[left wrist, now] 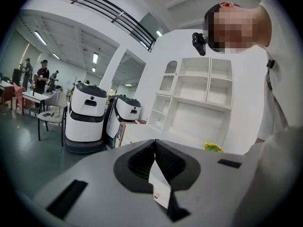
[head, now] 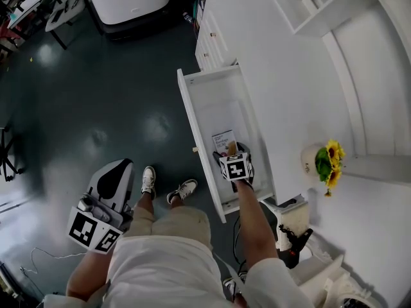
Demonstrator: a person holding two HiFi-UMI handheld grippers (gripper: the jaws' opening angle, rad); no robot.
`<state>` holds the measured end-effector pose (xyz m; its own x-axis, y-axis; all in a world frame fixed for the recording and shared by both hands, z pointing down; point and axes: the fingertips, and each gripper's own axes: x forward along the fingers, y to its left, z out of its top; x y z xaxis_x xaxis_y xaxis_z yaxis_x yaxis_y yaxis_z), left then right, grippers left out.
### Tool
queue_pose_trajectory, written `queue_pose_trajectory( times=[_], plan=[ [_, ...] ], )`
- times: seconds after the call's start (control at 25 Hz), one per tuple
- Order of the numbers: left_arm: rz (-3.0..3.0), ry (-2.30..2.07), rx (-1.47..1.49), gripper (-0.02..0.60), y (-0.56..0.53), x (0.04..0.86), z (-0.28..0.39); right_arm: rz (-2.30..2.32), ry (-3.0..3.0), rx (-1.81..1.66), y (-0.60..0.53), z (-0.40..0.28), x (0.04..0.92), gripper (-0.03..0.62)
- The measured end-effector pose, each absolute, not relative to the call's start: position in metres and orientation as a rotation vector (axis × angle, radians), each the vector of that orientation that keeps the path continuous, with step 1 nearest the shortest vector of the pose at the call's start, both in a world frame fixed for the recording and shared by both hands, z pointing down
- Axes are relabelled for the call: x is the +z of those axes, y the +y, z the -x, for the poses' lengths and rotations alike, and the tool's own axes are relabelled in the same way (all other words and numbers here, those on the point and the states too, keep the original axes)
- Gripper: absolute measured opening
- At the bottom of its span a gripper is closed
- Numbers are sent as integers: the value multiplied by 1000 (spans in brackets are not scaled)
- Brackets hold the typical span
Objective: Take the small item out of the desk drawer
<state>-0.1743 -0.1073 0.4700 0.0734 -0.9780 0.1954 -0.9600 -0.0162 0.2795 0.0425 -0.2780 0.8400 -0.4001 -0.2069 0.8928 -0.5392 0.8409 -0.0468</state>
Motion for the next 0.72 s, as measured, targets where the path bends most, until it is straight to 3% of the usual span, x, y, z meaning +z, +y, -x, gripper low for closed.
queue_pose_trajectory(
  times=[0.72],
  plan=[
    [-2190, -1786, -121, 15, -121, 455, 145, -797, -2079, 592, -267, -69, 766, 443]
  ],
)
